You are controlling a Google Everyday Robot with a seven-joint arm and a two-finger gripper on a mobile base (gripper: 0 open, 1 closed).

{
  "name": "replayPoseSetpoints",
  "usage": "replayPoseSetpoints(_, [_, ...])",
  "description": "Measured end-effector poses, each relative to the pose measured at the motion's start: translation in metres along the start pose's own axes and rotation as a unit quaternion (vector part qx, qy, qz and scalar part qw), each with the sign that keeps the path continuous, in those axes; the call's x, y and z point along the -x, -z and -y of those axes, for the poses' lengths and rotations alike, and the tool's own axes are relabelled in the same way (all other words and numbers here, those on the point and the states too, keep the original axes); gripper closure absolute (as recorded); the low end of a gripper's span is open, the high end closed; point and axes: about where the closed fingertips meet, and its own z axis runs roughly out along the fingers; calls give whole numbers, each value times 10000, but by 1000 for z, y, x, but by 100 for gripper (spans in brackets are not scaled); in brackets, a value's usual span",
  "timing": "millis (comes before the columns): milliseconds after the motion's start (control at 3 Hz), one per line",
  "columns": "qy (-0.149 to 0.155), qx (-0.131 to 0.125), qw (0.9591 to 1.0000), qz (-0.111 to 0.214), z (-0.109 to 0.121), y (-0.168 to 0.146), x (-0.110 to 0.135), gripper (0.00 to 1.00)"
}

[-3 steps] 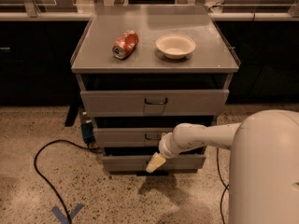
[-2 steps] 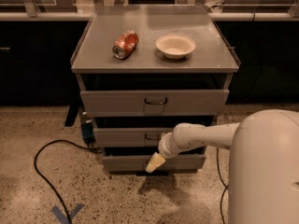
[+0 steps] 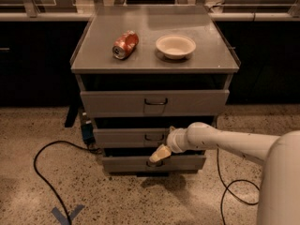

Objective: Open middle drawer

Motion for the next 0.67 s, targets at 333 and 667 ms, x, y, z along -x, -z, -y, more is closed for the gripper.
replayPoseSetpoints(333, [-242,-77,9992,320,18,5,3,0])
replayPoseSetpoints(667, [-304,-44,9986,433,31,3,4,0])
